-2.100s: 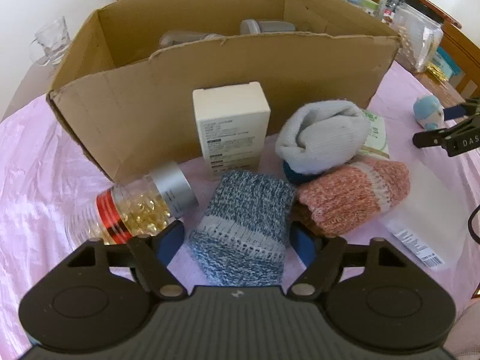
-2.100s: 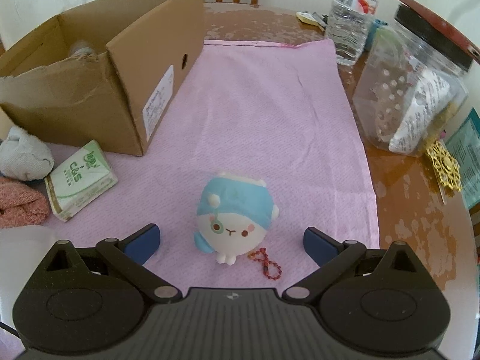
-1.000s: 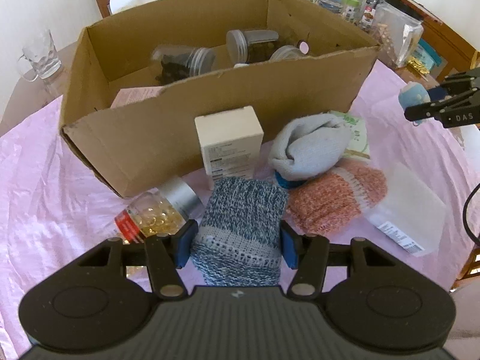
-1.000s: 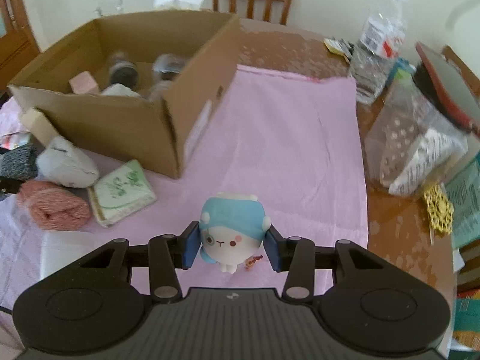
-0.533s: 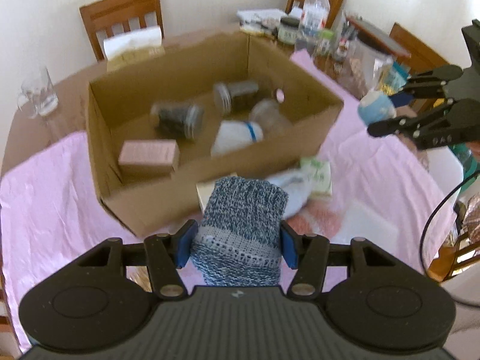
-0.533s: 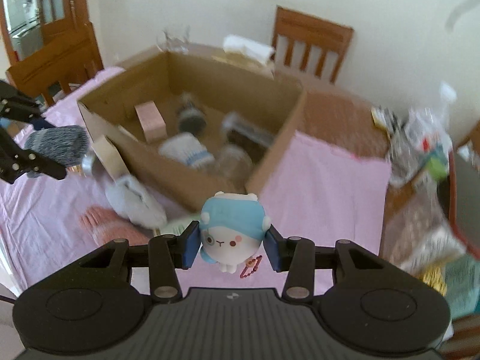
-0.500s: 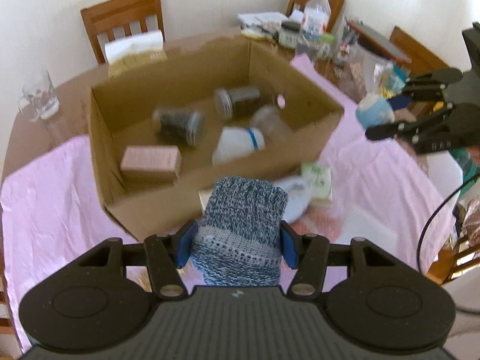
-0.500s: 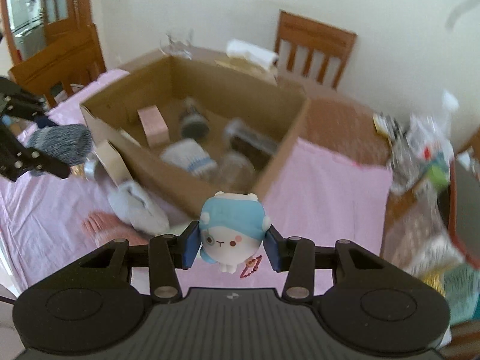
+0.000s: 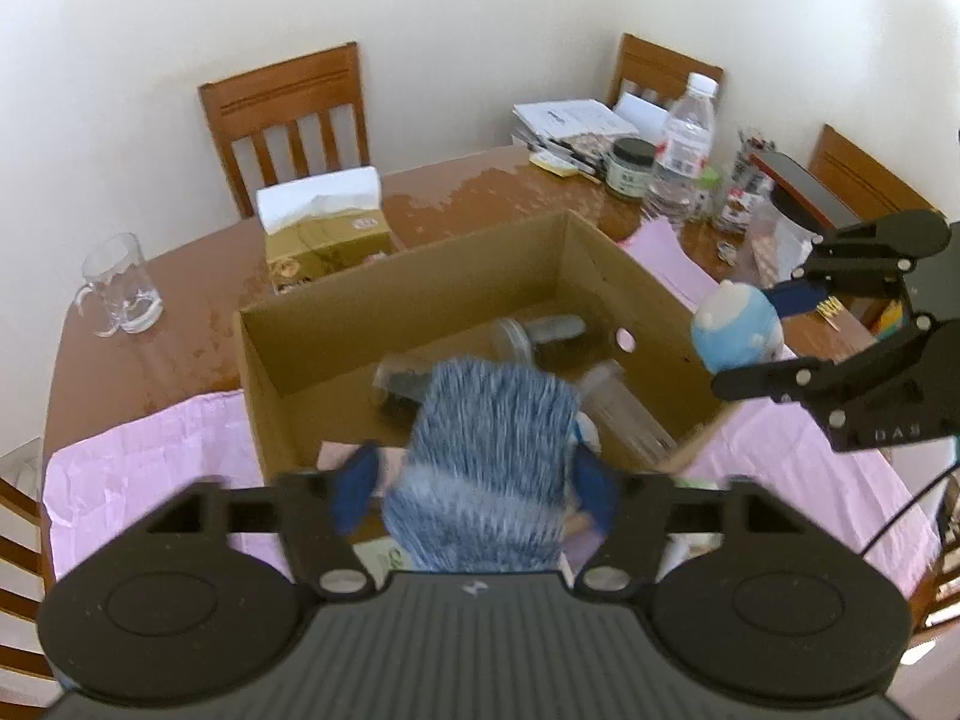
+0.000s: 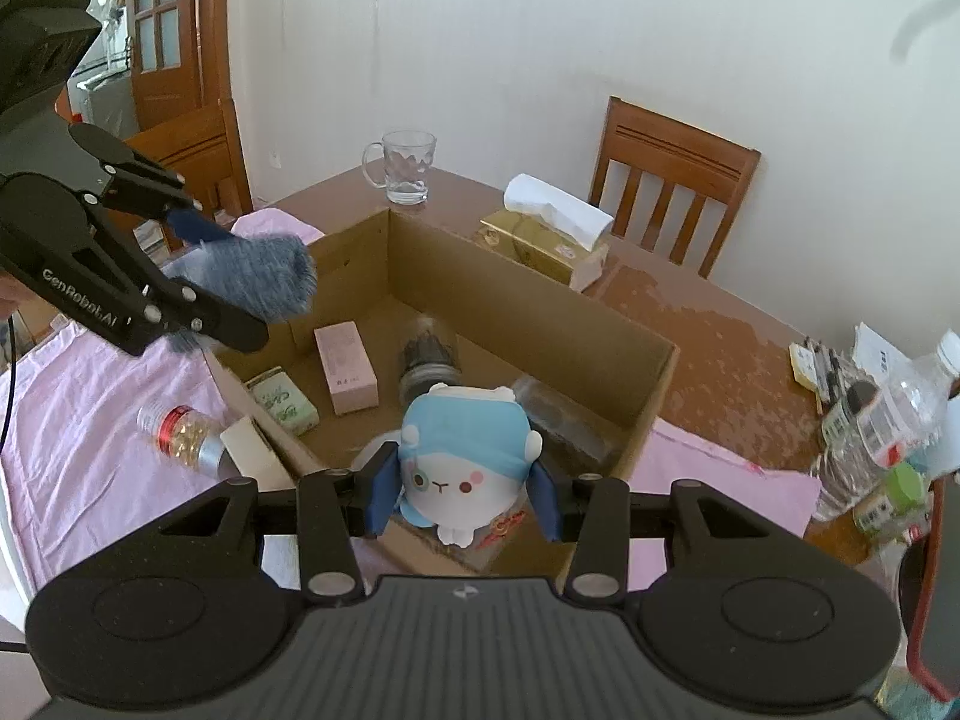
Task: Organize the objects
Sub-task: 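Carry the plush toy and sock into the cardboard box and open both grippers, then withdraw both grippers from the box toward the remaining items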
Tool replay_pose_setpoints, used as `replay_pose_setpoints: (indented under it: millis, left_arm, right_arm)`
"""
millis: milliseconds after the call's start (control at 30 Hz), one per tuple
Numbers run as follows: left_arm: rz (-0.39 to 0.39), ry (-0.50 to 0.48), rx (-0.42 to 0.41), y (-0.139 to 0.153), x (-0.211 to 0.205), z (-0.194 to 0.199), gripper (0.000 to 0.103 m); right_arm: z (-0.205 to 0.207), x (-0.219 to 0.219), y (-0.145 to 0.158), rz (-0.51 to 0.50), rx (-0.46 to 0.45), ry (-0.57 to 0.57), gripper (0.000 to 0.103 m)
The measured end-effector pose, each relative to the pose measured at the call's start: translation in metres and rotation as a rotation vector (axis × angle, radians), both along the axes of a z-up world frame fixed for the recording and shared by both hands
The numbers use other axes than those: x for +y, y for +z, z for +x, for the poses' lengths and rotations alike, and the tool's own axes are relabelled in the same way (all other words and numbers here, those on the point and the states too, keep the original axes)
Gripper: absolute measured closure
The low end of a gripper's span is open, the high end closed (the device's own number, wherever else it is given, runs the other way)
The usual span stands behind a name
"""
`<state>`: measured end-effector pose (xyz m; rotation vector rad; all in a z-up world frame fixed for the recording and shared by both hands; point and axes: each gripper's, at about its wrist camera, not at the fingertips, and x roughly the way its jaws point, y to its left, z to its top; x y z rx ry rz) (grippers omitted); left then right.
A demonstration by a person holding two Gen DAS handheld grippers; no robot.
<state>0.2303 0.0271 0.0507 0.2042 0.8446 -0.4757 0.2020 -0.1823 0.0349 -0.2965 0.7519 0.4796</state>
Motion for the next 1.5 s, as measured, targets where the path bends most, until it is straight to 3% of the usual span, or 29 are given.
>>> replay_pose_setpoints:
  millis: [33, 467, 700, 767, 833, 933, 1200, 1500]
  left_arm:
    - [0.001, 0.022, -0.012, -0.001, 0.001, -0.001, 0.005]
    - [0.001, 0.133, 0.009, -0.019, 0.037, -0.026, 0.003]
    - [0.082, 0.200, -0.016, -0.034, 0.044, -0.039, 0.001]
    - [0.117, 0.211, -0.026, -0.039, 0.045, -0.044, 0.001]
    - [0.136, 0.216, -0.030, -0.045, 0.045, -0.047, 0.001]
    - [0.130, 0.227, -0.014, -0.050, 0.047, -0.051, 0.001]
    - [0.087, 0.298, 0.016, -0.049, 0.051, -0.066, 0.001]
    - [0.105, 0.339, -0.018, -0.065, 0.048, -0.085, 0.001]
  right_arm:
    - [0.003, 0.003, 0.000, -0.004, -0.002, 0.004, 0.053]
    - [0.030, 0.033, -0.008, -0.027, 0.034, 0.060, 0.053]
    - [0.055, 0.047, -0.010, -0.032, 0.046, 0.064, 0.053]
    - [0.062, 0.050, -0.010, -0.033, 0.042, 0.048, 0.049]
    - [0.070, 0.053, -0.010, -0.026, 0.036, 0.009, 0.017]
    - [0.071, 0.055, -0.005, -0.006, 0.001, -0.015, 0.000]
    - [0.054, 0.057, 0.007, -0.021, -0.002, -0.030, 0.000]
    - [0.001, 0.048, -0.014, 0.023, 0.014, -0.126, 0.000]
